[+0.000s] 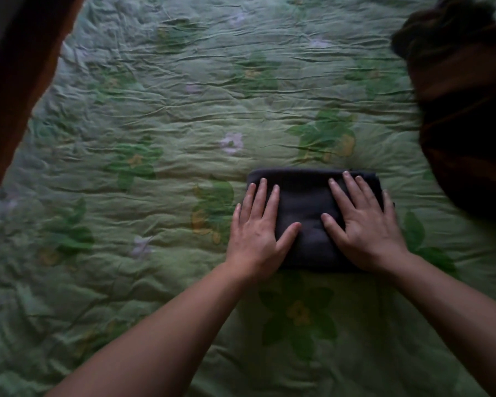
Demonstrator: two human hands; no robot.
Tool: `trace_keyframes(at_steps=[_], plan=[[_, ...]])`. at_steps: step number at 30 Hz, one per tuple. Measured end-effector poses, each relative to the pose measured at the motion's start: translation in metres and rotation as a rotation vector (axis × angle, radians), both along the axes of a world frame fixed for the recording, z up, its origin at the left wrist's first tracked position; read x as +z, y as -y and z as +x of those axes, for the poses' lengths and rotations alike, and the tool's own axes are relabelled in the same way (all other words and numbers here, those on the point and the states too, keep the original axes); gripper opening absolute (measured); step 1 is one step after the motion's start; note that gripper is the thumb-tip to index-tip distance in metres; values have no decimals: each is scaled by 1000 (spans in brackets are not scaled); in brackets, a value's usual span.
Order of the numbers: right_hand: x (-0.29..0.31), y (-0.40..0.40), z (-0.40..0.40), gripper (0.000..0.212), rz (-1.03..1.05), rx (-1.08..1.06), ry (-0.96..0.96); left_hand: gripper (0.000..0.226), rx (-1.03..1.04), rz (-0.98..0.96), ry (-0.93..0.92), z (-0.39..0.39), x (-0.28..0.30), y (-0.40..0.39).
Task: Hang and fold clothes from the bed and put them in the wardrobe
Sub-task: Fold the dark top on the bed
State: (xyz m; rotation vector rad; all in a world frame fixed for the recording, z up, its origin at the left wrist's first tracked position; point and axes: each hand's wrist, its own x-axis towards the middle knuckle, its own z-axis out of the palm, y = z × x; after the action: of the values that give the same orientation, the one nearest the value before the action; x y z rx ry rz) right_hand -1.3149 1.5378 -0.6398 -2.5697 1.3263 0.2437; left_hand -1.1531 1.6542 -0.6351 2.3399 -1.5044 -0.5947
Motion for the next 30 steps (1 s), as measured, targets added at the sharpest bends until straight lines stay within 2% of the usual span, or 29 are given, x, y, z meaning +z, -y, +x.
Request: trace_keyframes(at_steps=[3,5,6,7,9,11,13,16,19,21,25,27,30], plan=[[10,-4,9,79,-60,3,-70,99,167,-55,-134,-4,2,-7],[19,-13,20,75,-162,45,19,105,348,-105,-301,-7,9,-5],[21,-21,27,75,-181,74,121,106,447,-104,-397,-7,13,-3],[22,-29,33,75,-136,85,242,105,541,-83,-496,-6,16,0],[24,-45,46,72,145,-31,498,94,661,-23,-677,0,19,4],[25,-55,53,73,374,-211,737,77,680,13,-811,4,22,5],[25,-55,56,73,458,-326,860,65,659,-21,-878,3,30,7],[28,-45,54,68,631,-471,1017,63,572,-159,-893,-13,46,16],[40,-30,41,61,1067,-700,1337,62,462,-276,-954,-39,56,24],[54,-19,25,59,1285,-767,1437,67,344,-331,-865,-57,57,25],[63,-4,-9,60,1505,-764,1419,80,163,-247,-499,-86,57,32],[63,3,-22,58,1550,-747,1328,81,140,-175,-469,-99,59,39],[60,13,-34,44,1405,-817,1201,85,156,-126,-480,-108,54,46]])
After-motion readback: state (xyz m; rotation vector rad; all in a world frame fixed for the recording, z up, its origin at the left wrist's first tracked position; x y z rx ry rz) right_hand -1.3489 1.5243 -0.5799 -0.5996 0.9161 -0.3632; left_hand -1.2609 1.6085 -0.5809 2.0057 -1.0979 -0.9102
